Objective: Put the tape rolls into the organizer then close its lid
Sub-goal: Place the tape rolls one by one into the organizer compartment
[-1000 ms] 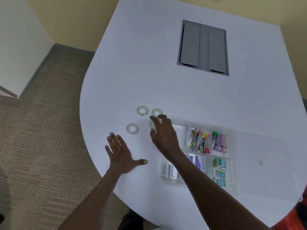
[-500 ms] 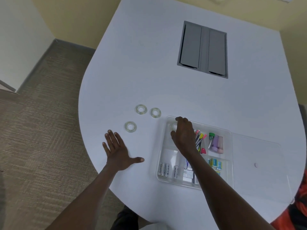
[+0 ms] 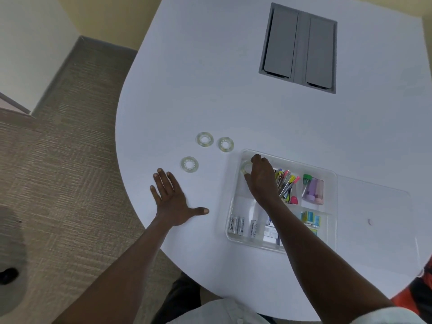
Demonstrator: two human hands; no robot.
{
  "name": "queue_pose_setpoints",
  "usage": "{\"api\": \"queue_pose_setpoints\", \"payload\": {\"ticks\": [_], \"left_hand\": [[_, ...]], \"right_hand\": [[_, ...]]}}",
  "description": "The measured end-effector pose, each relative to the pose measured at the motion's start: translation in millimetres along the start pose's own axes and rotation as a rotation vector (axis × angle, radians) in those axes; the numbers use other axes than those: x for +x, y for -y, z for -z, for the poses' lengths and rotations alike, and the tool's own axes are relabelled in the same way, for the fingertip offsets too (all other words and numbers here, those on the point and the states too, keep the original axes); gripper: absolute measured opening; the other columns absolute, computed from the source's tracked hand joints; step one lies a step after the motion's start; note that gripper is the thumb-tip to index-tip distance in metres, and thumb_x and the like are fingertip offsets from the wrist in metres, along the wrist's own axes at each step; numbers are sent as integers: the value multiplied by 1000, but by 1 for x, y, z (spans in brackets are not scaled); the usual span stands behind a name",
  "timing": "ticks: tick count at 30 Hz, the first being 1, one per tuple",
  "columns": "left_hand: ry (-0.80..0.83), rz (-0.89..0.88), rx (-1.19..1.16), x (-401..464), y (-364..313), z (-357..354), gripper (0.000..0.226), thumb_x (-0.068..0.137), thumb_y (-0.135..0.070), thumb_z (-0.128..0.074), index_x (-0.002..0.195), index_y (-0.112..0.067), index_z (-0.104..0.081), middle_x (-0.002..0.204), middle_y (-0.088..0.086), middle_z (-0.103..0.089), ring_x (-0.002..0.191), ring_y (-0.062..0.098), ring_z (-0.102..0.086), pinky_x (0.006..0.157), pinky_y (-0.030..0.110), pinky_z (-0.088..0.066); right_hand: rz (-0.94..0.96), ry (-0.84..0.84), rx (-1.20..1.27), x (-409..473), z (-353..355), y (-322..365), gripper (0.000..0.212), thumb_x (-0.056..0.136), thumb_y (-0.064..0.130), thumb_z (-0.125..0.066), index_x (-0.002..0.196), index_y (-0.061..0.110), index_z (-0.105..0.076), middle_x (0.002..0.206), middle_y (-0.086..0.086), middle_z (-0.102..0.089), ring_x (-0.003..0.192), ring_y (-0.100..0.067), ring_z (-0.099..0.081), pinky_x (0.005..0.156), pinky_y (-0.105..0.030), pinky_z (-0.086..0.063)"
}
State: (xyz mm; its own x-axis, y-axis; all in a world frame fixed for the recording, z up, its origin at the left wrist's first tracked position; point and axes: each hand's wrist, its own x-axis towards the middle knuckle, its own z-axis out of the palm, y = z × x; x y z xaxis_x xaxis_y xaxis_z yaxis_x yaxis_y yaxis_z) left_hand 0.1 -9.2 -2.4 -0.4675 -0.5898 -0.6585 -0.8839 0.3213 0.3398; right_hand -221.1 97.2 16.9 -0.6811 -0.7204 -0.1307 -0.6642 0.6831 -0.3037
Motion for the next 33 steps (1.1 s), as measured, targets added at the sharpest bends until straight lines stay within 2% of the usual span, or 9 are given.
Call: {"api": "queue_pose_setpoints", "payload": {"ticks": [4,8,13,16,19,22,27,30,33], "left_hand": [[-7,-6,-9,0,0,-1,165,38,-100,-49,131,-2,45,144,23,49,132,36,50,114,60,19],[-9,-5,-5,-1,0,0,164,40,-99,-50,130,-2,46,143,24,49,132,37,49,114,61,18],[-6,-9,-17,-1,0,0,163,41,-99,-52,128,-3,47,141,22,52,131,37,50,113,60,19],[-9,-11,-10,-1,0,0,163,42,-98,-52,128,-3,47,140,23,52,131,37,50,114,61,19],[-14,-10,-11,0,0,0,162,42,-98,-52,128,-4,49,140,22,53,131,37,50,113,60,20],[-20,-22,-12,-1,2,-2,162,42,-98,-52,126,-6,50,138,20,55,130,35,51,112,59,22],[-35,-14,-14,0,3,-2,163,41,-100,-51,131,-5,47,142,21,51,131,34,51,112,58,22],[-38,-14,-16,0,3,-2,162,43,-99,-50,132,-4,45,142,22,51,132,35,49,112,58,21],[-45,-23,-11,0,2,-3,160,45,-99,-50,132,-4,45,143,23,50,134,37,47,113,59,20]], "right_hand": [[-17,-42,67,-4,5,2,30,75,-2,-62,103,-2,-52,96,-22,-55,83,-39,-55,71,-42,-48],[22,-168,132,-8,14,12,24,81,4,-58,105,2,-54,101,-19,-55,91,-35,-54,75,-39,-46],[171,-243,201,-2,16,45,19,80,2,-59,100,2,-58,100,-16,-59,95,-33,-54,79,-39,-44],[331,-156,190,1,8,63,22,78,0,-62,100,1,-59,99,-17,-61,92,-35,-56,75,-42,-48],[472,41,95,1,-10,76,43,77,1,-63,119,1,-54,124,-20,-57,101,-37,-56,74,-46,-54],[577,183,-107,2,-28,88,64,80,3,-61,140,7,-40,154,-20,-32,119,-40,-50,73,-45,-57],[691,306,-234,5,-42,99,60,96,4,-39,152,19,-23,163,-13,-7,141,-46,-27,91,-51,-48],[703,319,-273,3,-48,100,54,99,6,-37,150,18,-26,162,-15,-11,137,-48,-31,83,-51,-53],[659,247,-266,-3,-52,104,49,93,3,-49,140,11,-40,150,-24,-34,112,-42,-52,65,-45,-58]]}}
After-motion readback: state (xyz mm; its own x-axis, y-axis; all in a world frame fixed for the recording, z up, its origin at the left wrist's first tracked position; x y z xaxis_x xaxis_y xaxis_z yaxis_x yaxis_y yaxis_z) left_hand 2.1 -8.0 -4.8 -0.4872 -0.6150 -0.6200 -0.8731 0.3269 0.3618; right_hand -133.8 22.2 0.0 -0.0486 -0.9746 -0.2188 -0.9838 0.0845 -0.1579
